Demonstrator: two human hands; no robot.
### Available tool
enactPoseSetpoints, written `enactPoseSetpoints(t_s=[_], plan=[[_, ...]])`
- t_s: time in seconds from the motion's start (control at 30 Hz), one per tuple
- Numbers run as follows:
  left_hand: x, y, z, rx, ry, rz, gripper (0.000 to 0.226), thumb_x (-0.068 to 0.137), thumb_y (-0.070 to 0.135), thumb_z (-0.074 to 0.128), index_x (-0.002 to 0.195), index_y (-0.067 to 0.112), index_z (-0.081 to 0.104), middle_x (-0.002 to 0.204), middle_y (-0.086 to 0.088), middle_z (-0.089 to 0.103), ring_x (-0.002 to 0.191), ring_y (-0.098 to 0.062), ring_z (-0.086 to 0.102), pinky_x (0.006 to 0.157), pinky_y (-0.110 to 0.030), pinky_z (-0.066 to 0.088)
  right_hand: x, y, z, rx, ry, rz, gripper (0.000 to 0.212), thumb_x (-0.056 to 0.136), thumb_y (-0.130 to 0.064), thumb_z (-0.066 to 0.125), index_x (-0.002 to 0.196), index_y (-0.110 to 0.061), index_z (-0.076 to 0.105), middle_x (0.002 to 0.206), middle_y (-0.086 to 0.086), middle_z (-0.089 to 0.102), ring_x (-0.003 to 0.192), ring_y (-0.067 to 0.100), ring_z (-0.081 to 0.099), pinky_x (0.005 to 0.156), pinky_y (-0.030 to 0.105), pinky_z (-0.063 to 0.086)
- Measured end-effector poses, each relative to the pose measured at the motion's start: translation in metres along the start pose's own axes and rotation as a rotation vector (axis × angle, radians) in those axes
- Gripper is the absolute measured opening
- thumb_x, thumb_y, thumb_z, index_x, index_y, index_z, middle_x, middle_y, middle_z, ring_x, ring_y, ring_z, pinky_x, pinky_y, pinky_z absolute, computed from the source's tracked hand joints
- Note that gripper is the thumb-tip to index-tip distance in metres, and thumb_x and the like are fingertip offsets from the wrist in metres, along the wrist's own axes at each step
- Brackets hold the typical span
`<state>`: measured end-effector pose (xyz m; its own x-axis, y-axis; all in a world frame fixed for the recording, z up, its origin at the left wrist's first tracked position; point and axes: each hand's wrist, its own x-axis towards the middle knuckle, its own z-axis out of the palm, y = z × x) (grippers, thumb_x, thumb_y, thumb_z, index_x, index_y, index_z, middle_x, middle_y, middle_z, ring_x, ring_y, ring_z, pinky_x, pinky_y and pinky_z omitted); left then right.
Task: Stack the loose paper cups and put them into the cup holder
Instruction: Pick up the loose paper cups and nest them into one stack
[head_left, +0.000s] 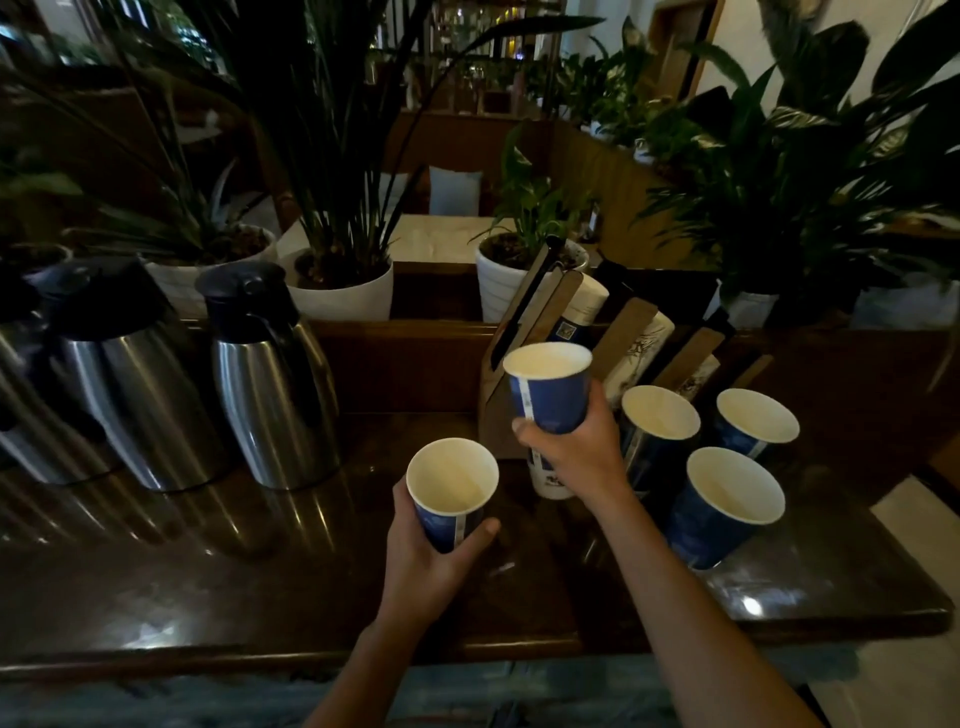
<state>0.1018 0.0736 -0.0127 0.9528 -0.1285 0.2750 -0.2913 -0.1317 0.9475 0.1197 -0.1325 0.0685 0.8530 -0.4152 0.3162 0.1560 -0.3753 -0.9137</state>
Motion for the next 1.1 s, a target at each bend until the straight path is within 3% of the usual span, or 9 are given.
enactPoseSetpoints(t_s=[0.17, 0.37, 0.5, 0.63, 0.8, 1.1], plan=[[0.005, 0.001, 0.003, -0.028, -0.052, -0.021, 0.089, 0.053, 0.082, 0.081, 0.120, 0.084, 0.023, 0.125, 0.054, 0.046, 0.120, 0.027, 0.047, 0.084, 0.004, 0.044, 0.006, -0.043, -0.011, 0.185, 0.028, -0.108, 0.071, 0.059, -0.044, 0.088, 0.120, -0.047, 0.052, 0.107, -0.026, 0.069, 0.097, 0.000, 0.069, 0.070, 0.010, 0.053], [0.014, 0.001, 0.010, -0.067, -0.148, -0.009, 0.089, 0.062, 0.069, 0.087, 0.129, 0.075, 0.029, 0.133, 0.038, 0.052, 0.129, 0.011, 0.052, 0.096, -0.002, 0.045, 0.005, -0.076, -0.006, 0.339, -0.016, -0.120, 0.086, 0.058, -0.051, 0.090, 0.130, -0.019, 0.055, 0.111, -0.006, 0.074, 0.102, 0.015, 0.072, 0.077, 0.025, 0.057], [0.023, 0.004, 0.013, -0.087, -0.212, -0.019, 0.088, 0.061, 0.069, 0.087, 0.125, 0.079, 0.028, 0.133, 0.037, 0.053, 0.128, 0.011, 0.053, 0.094, -0.005, 0.049, 0.003, -0.080, 0.005, 0.369, -0.086, -0.107, 0.080, 0.064, -0.036, 0.087, 0.131, -0.007, 0.053, 0.110, 0.006, 0.073, 0.101, 0.023, 0.072, 0.080, 0.032, 0.058], [0.026, 0.003, 0.014, -0.111, -0.246, -0.014, 0.090, 0.065, 0.061, 0.089, 0.132, 0.071, 0.029, 0.137, 0.032, 0.055, 0.130, 0.006, 0.055, 0.095, -0.008, 0.049, 0.001, -0.075, 0.015, 0.391, -0.143, -0.075, 0.085, 0.063, -0.031, 0.085, 0.135, -0.005, 0.047, 0.114, 0.014, 0.069, 0.104, 0.028, 0.069, 0.088, 0.042, 0.059], [0.028, -0.001, 0.015, -0.133, -0.262, -0.003, 0.093, 0.072, 0.050, 0.091, 0.146, 0.042, 0.035, 0.136, 0.021, 0.061, 0.127, -0.002, 0.062, 0.097, -0.015, 0.052, -0.005, -0.062, 0.023, 0.353, -0.197, -0.054, 0.079, 0.064, -0.029, 0.084, 0.131, -0.004, 0.052, 0.113, 0.014, 0.070, 0.104, 0.028, 0.069, 0.085, 0.038, 0.058], [0.030, -0.006, 0.016, -0.140, -0.259, 0.029, 0.094, 0.078, 0.041, 0.090, 0.151, 0.041, 0.031, 0.142, 0.017, 0.059, 0.132, -0.005, 0.059, 0.102, -0.019, 0.052, -0.015, -0.032, 0.026, 0.287, -0.268, 0.016, 0.080, 0.062, -0.031, 0.089, 0.132, -0.013, 0.055, 0.119, 0.009, 0.071, 0.111, 0.027, 0.068, 0.089, 0.046, 0.058]])
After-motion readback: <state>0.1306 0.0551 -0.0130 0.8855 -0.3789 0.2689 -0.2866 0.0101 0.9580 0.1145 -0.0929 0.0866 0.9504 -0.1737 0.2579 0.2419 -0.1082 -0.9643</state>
